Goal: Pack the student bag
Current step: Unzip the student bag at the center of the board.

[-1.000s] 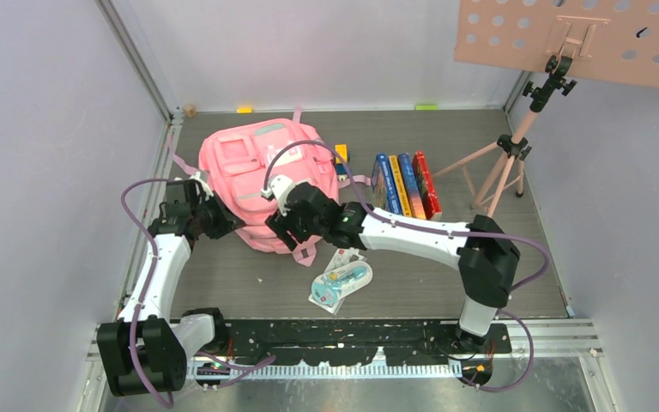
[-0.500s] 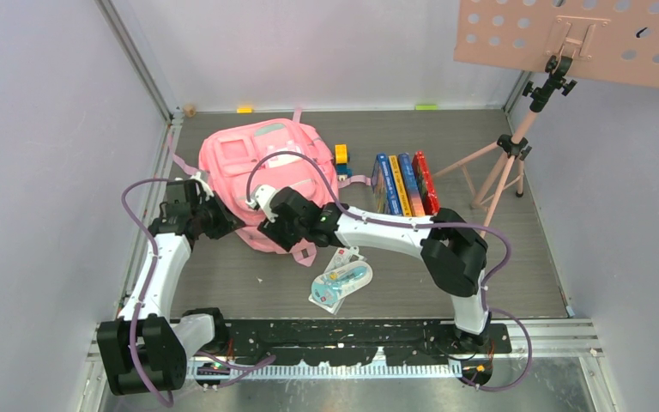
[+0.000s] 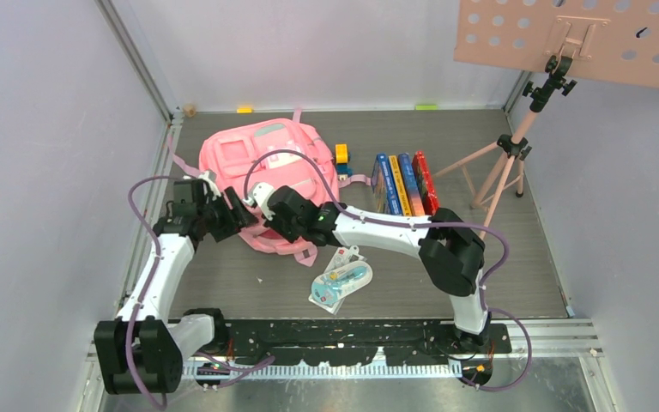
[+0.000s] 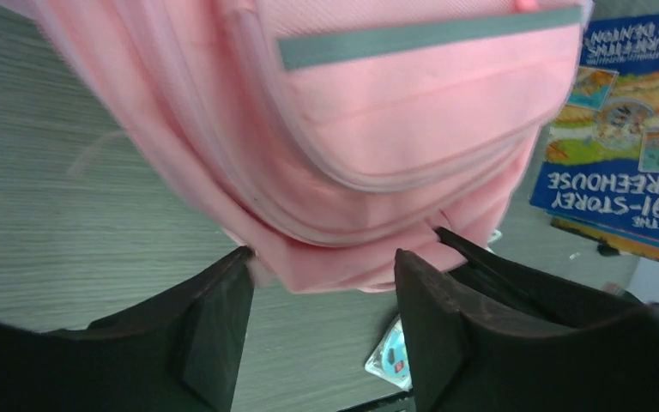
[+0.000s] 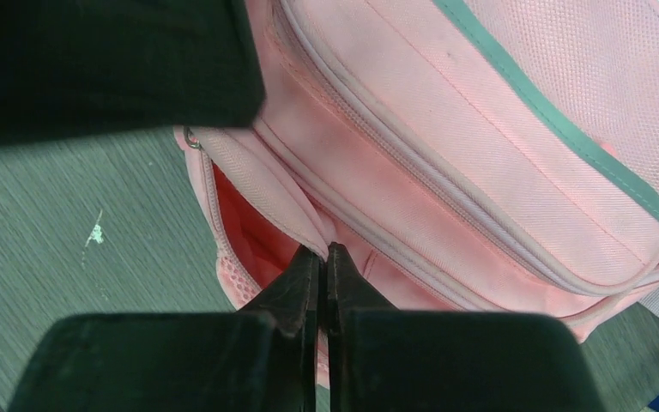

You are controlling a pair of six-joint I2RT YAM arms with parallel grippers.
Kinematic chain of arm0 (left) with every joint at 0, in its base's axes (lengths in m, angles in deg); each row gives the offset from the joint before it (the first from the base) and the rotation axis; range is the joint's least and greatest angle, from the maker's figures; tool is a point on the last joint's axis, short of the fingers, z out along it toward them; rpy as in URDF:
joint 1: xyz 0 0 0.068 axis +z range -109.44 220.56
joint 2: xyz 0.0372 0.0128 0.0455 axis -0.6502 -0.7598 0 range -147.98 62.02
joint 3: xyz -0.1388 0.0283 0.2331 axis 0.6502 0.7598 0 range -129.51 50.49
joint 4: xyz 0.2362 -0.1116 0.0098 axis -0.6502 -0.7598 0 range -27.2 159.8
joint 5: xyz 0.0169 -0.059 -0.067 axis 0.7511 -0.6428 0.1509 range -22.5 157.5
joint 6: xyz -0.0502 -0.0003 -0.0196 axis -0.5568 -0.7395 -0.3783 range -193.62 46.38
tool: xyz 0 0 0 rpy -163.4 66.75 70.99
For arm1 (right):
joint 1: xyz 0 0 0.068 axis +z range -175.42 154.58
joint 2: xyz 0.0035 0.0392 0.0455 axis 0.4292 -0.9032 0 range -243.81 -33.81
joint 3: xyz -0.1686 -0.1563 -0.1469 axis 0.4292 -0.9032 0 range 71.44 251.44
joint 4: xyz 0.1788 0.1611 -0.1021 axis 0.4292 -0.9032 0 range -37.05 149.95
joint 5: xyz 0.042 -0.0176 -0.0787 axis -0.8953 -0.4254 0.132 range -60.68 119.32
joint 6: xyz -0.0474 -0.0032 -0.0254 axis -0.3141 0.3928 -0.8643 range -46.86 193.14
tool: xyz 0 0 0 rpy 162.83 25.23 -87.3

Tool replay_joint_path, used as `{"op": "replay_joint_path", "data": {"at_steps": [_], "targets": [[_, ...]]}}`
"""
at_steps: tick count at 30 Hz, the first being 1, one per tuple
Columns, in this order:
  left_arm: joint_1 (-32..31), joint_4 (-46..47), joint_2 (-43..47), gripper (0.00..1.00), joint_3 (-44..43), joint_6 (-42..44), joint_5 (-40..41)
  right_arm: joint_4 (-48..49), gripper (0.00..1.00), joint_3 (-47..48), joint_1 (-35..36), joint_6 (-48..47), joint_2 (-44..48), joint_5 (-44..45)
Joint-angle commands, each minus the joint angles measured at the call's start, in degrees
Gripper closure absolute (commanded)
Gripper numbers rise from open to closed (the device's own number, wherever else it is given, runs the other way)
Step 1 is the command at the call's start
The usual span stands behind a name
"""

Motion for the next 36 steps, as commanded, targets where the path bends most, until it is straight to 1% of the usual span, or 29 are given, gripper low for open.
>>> {"op": "replay_joint_path", "data": {"at_steps": [1, 2, 5, 10, 15, 18, 25, 29, 32, 36], "targets": [[-6.7, 2.8, 4.7, 0.29, -0.1, 0.5, 4.7, 5.7, 0.99, -0.3, -1.3, 3.2, 3.1, 0.9], [-8.2, 3.1, 5.7, 0.25, 0.6, 0.4, 6.2, 5.7, 0.99, -0.4, -2.0, 4.3, 3.3, -0.3], [-10.4, 4.6, 9.4, 0.19, 3.1, -0.8, 7.6, 6.2, 1.00, -1.2, -3.3, 5.8, 4.0, -2.5], [-12.1, 8.6, 16.4, 0.18, 10.2, -2.8, 8.4, 7.6, 1.00, -2.6, -5.6, 9.5, 5.1, -6.8], [-13.0, 10.9, 22.7, 0.20, 16.1, -4.0, 8.6, 7.7, 1.00, -3.3, -7.5, 11.4, 6.2, -10.8], [-13.0, 11.1, 23.7, 0.30, 17.2, -2.4, 8.4, 7.7, 0.99, -3.3, -8.1, 11.9, 6.4, -12.0], [-13.0, 15.7, 18.9, 0.48, 18.3, 0.4, 7.3, 8.0, 1.00, -3.5, -8.5, 12.8, 6.7, -13.5], [-13.0, 19.3, 16.6, 0.54, 18.8, 1.2, 8.9, 8.0, 1.00, -3.6, -8.5, 13.1, 6.8, -14.1], [-13.0, 23.0, 14.5, 0.55, 18.9, 1.2, 8.3, 8.0, 1.00, -3.7, -8.6, 13.2, 6.9, -14.3], [-13.0, 25.9, 11.6, 0.60, 18.5, 2.4, 8.9, 8.1, 1.00, -3.6, -8.6, 13.5, 6.9, -14.4]]}}
